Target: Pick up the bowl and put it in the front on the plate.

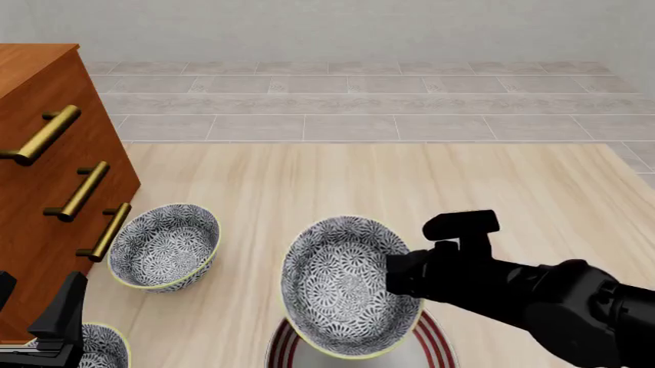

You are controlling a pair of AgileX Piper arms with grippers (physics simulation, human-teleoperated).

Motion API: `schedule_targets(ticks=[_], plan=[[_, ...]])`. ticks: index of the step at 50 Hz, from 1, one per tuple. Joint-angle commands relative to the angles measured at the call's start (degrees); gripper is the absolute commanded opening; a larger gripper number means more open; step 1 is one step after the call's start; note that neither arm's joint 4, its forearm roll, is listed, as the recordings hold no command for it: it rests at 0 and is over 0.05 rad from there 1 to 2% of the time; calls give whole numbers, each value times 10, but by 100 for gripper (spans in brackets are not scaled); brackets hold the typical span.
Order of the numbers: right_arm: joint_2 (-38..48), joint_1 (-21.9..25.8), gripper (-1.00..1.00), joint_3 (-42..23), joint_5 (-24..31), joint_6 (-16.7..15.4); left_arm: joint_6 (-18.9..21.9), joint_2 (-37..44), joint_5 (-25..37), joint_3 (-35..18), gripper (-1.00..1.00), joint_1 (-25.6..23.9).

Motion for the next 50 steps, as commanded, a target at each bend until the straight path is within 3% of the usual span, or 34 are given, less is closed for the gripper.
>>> schedule_targets(ticks=[1,21,50], plan=[[-18,-6,-100,16,7,-3,0,0,0,0,100,0],[-32,-12,-100,42,22,-13,0,0,0,0,100,0],[2,29,-100,95,-30,25,0,0,0,0,100,0]])
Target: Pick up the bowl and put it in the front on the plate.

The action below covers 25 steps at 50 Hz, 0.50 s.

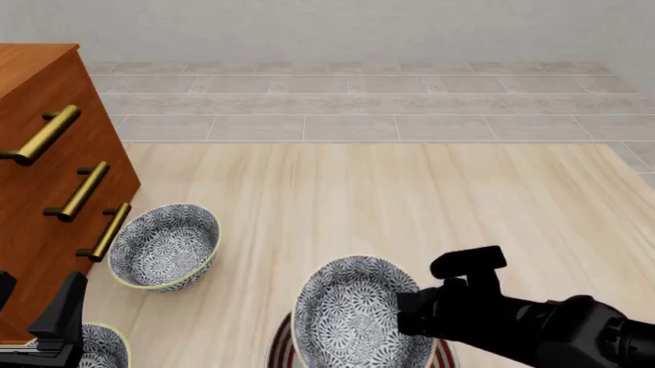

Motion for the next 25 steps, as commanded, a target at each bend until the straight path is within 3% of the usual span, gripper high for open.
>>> schedule_targets(ticks=[1,25], plan=[[20,15,-100,21,-28,16,0,0,0,0,100,0],[52,23,-100,49,-63,13,0,0,0,0,100,0]])
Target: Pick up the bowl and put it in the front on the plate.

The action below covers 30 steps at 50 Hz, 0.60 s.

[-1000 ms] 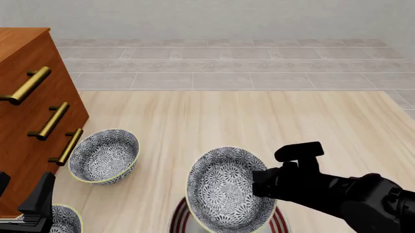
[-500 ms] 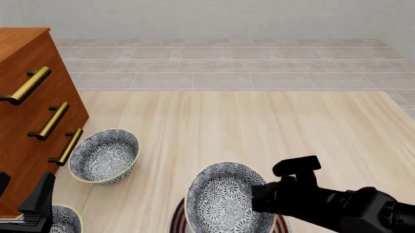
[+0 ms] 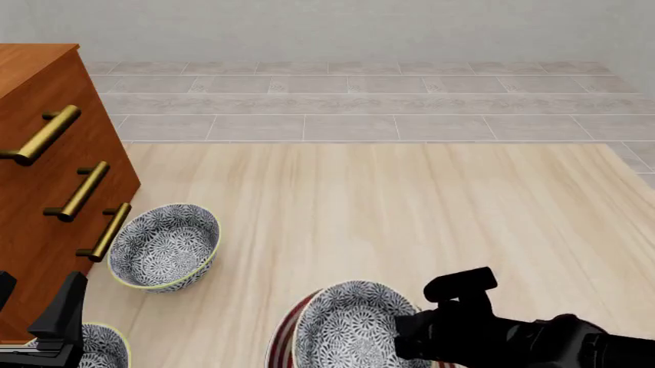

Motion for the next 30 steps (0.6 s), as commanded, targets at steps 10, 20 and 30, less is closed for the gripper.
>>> schedule_targets(ticks=[10,20,30], plan=[[18,5,-100,7,-16,2,0,0,0,0,100,0],[42,1,-100,-1,-30,-5,0,0,0,0,100,0],[51,-11,100,-4,-33,-20,0,0,0,0,100,0]])
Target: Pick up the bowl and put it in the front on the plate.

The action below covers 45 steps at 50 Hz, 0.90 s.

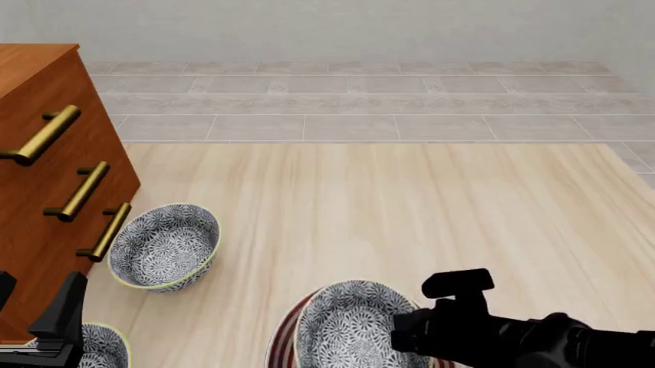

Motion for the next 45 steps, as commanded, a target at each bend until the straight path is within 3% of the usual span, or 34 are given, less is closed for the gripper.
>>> schedule_targets(ticks=[1,19,45], plan=[[12,-1,100,-2,-4,-4,0,0,0,0,100,0],[-6,4,100,-14,16,-3,0,0,0,0,100,0],[-93,-34,100,-73,133,-55,0,0,0,0,100,0]])
